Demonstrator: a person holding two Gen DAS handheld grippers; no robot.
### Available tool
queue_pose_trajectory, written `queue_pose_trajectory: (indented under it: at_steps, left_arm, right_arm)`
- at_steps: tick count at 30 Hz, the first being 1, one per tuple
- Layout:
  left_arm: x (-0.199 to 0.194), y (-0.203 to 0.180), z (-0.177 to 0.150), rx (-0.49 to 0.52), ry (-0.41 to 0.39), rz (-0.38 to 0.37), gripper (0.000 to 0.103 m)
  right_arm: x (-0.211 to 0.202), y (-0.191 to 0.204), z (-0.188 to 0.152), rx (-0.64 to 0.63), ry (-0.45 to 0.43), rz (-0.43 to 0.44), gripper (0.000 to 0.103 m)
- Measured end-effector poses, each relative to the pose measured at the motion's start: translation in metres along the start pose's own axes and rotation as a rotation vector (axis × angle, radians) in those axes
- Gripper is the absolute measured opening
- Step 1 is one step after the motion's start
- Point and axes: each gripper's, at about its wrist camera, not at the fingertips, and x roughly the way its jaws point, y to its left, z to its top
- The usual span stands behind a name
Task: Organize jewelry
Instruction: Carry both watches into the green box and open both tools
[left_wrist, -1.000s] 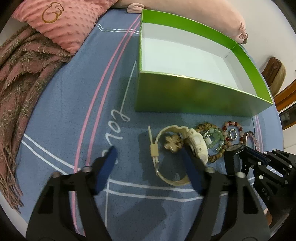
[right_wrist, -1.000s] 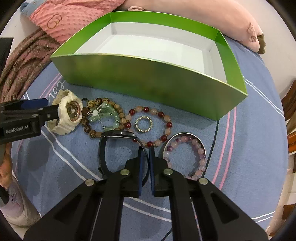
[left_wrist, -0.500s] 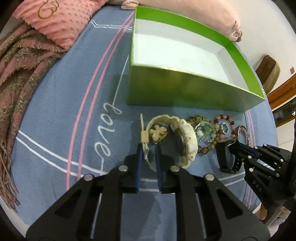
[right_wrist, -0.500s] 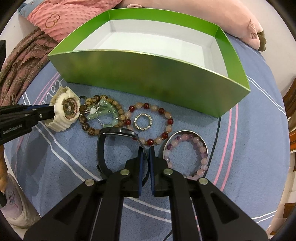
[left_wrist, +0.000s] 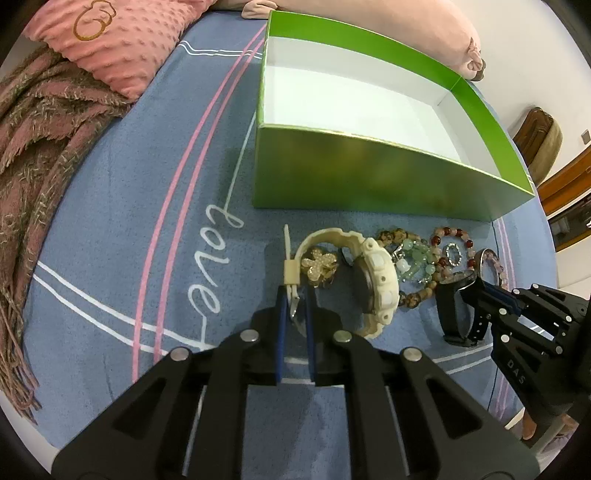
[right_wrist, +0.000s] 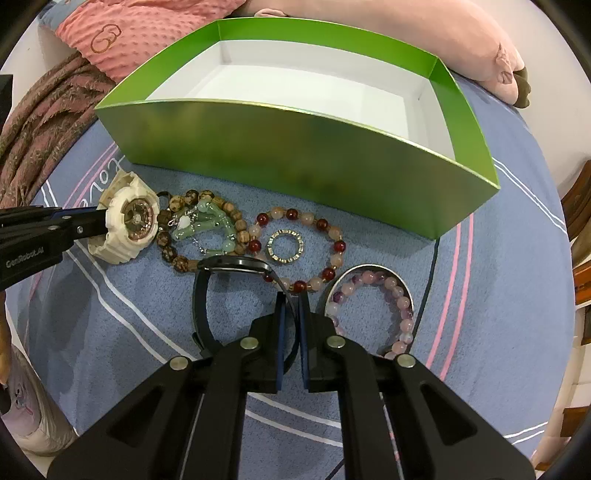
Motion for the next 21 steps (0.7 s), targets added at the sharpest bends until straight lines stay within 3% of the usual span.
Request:
queue_pose_trajectory:
  at_steps: [7,15,21]
  left_arm:
    - [-0.015,0.008,-0.003,-0.007,-0.038,-0.058,0.007]
    - [-0.062,0.012,-0.003,0.002,-0.142,-0.077,0.007]
    - [-0.087,0.007,0.030,-0.004,-0.208,-0.075,0.008]
  right_arm:
    - [-0.022,0.003,-0.005,-0.004,-0.062,0.035,0.002]
    - [-0.055,-0.005,0.002,0.009,-0.131,0.036,0.002]
    - [-0.084,-0.023,0.033,0.053,-0.228,0.044,0.002]
